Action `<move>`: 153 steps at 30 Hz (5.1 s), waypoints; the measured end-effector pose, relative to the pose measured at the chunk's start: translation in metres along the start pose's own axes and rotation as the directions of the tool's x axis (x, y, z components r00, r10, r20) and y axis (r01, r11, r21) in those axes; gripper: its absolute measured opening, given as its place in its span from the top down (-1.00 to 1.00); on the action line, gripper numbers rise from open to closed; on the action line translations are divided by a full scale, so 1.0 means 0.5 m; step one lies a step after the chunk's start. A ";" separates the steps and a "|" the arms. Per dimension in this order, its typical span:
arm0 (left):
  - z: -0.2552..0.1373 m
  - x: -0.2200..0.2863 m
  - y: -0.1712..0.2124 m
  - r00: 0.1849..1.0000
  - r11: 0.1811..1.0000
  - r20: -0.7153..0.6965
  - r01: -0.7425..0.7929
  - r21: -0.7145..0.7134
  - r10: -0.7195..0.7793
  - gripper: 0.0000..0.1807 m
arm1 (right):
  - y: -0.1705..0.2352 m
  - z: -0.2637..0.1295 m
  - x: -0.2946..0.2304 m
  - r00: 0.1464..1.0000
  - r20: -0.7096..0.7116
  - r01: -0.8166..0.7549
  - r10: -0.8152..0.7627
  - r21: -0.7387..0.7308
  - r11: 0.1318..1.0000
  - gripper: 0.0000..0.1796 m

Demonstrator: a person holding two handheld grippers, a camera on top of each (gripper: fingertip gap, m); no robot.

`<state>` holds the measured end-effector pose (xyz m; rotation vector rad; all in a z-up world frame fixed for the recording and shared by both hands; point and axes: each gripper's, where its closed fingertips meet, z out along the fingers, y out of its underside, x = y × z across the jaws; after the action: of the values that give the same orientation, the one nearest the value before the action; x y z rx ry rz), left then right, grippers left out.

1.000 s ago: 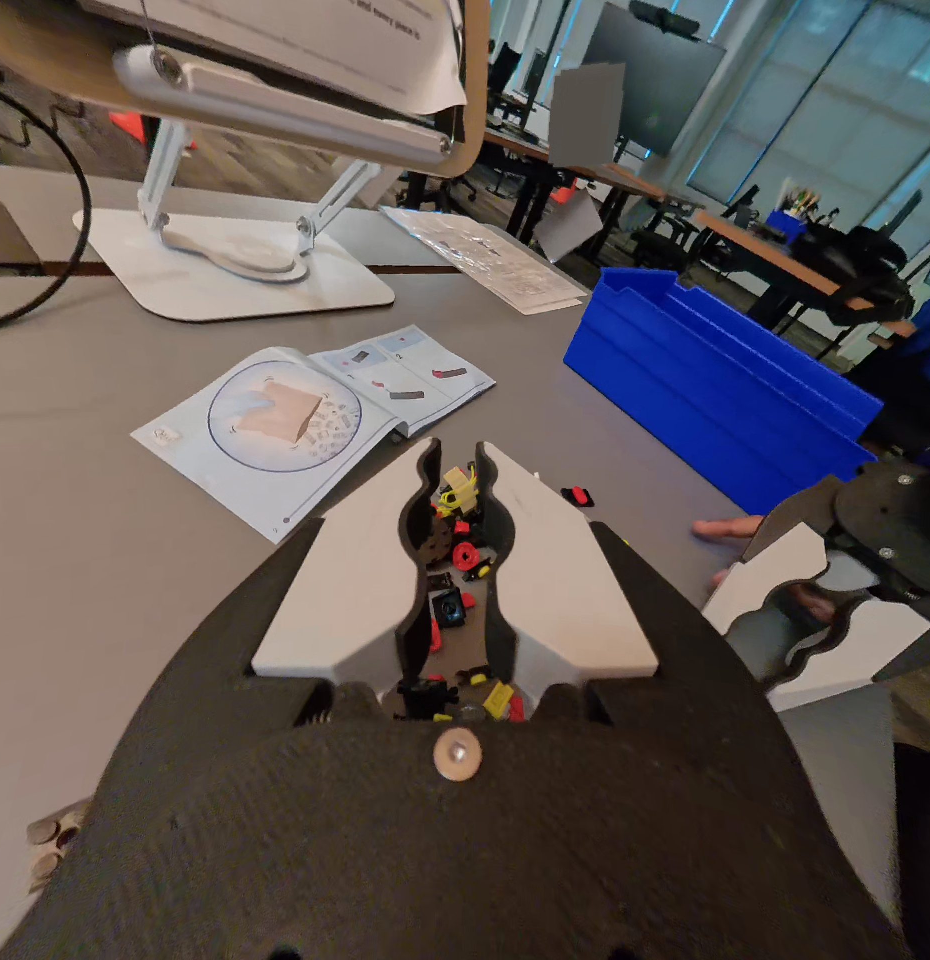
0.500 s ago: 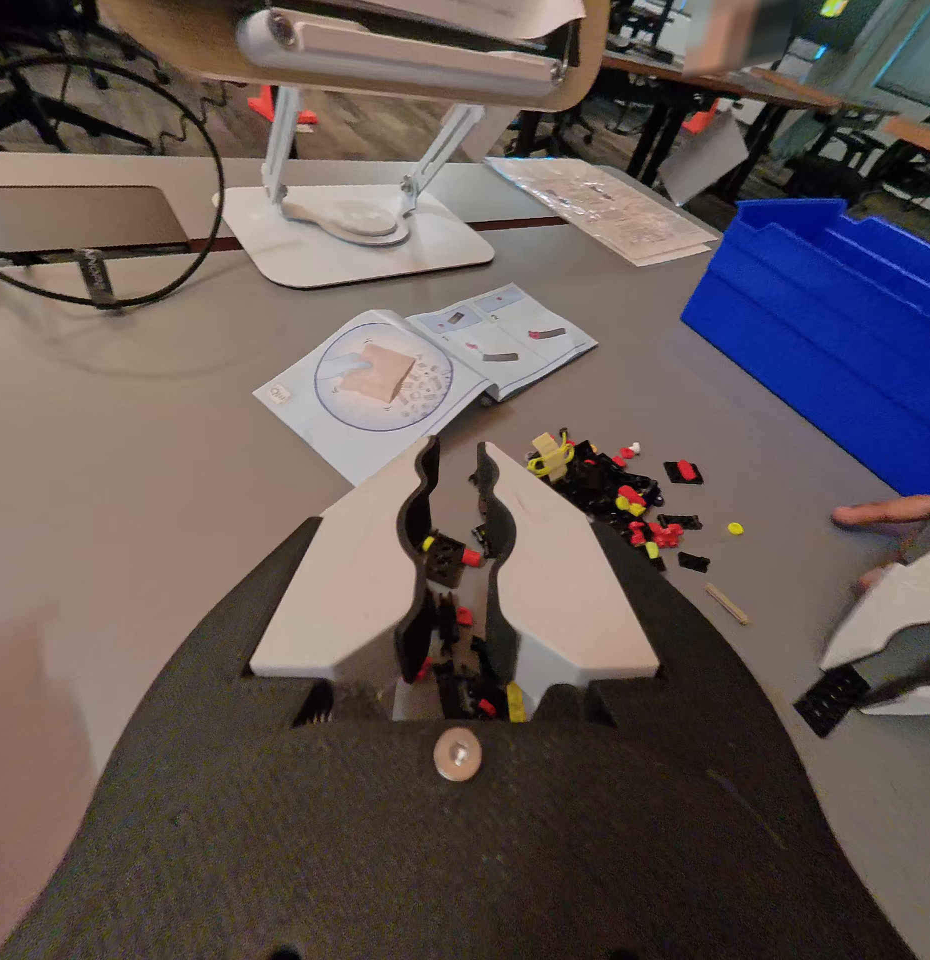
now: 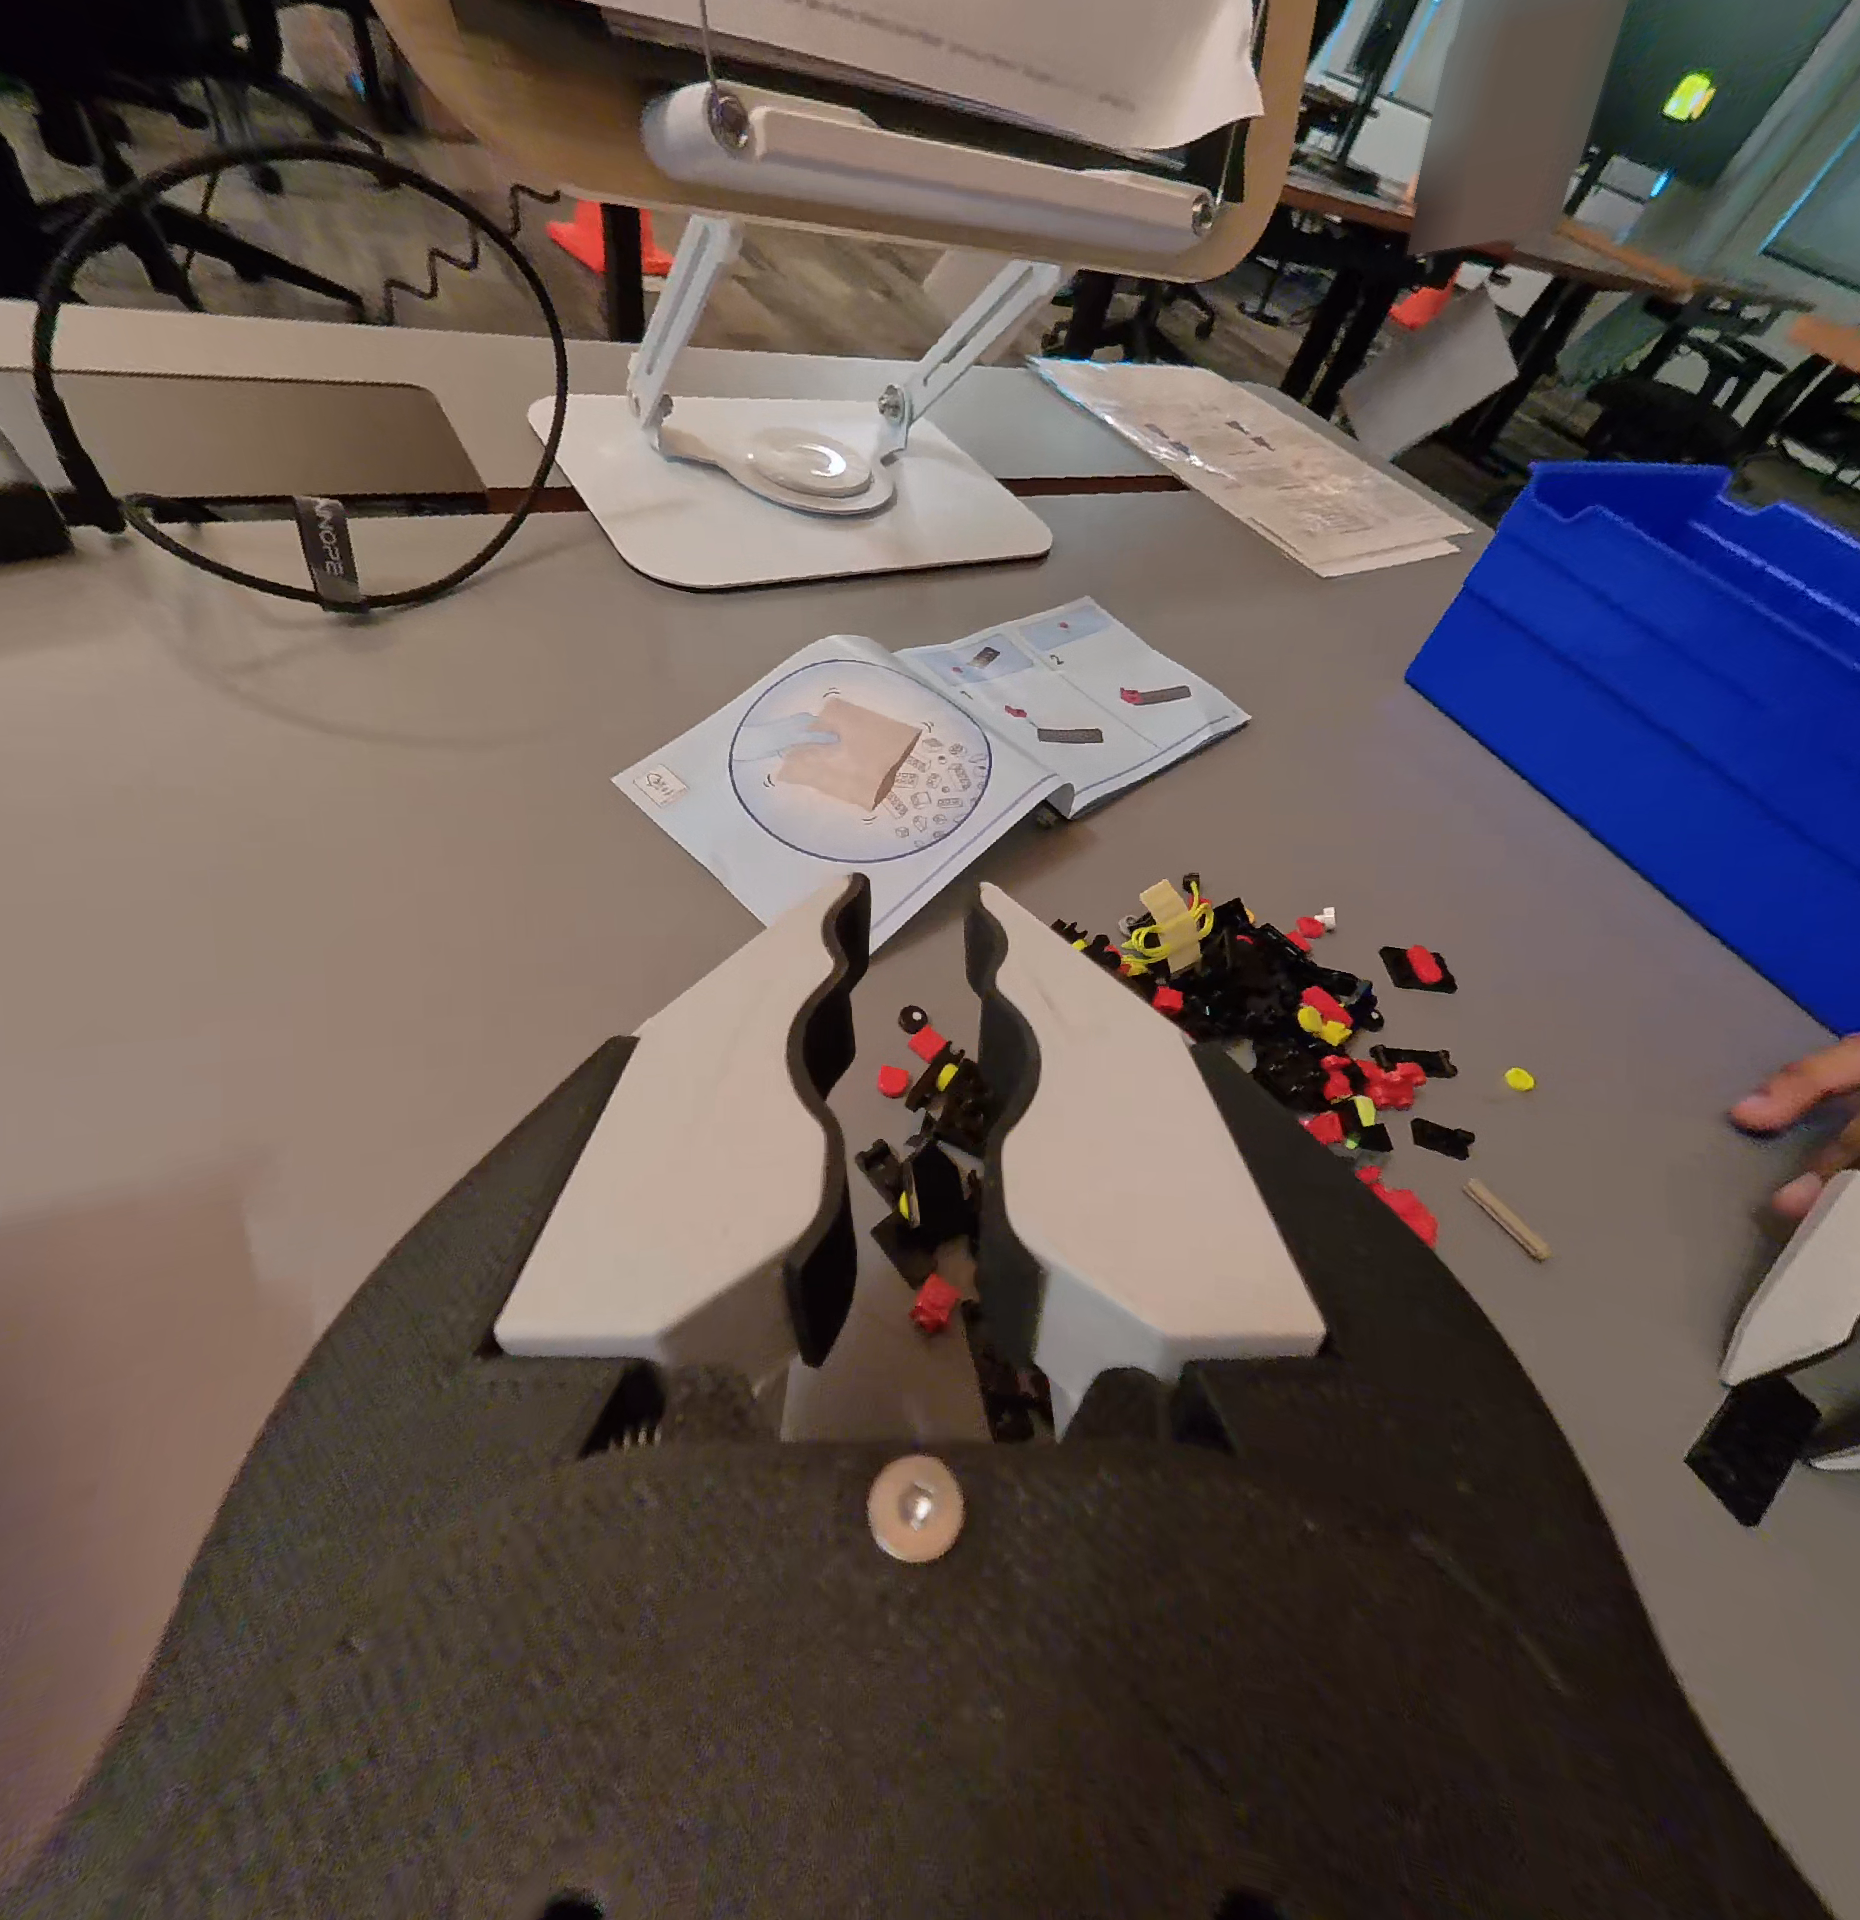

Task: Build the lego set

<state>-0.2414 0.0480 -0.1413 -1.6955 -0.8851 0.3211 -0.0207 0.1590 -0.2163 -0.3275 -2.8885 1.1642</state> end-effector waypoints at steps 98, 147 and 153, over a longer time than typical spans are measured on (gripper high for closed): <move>0.063 0.133 -0.022 0.894 0.957 -0.344 0.280 -0.071 -0.287 0.88 | -0.074 -0.044 0.179 0.895 -0.412 -0.065 0.174 0.265 0.962 0.56; -0.060 0.053 0.074 0.946 0.956 -0.173 0.248 -0.156 -0.274 0.82 | -0.071 0.008 0.350 0.863 -0.427 -0.229 0.269 0.144 0.963 0.84; -0.059 0.054 0.073 0.948 0.958 -0.175 0.241 -0.156 -0.267 0.82 | -0.066 -0.024 0.367 0.826 -0.450 -0.277 0.340 0.202 0.939 0.84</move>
<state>-0.1905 0.0431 -0.1593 -1.6765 -0.9828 -0.0791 -0.2052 0.1800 -0.1975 -0.9625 -2.3674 1.0981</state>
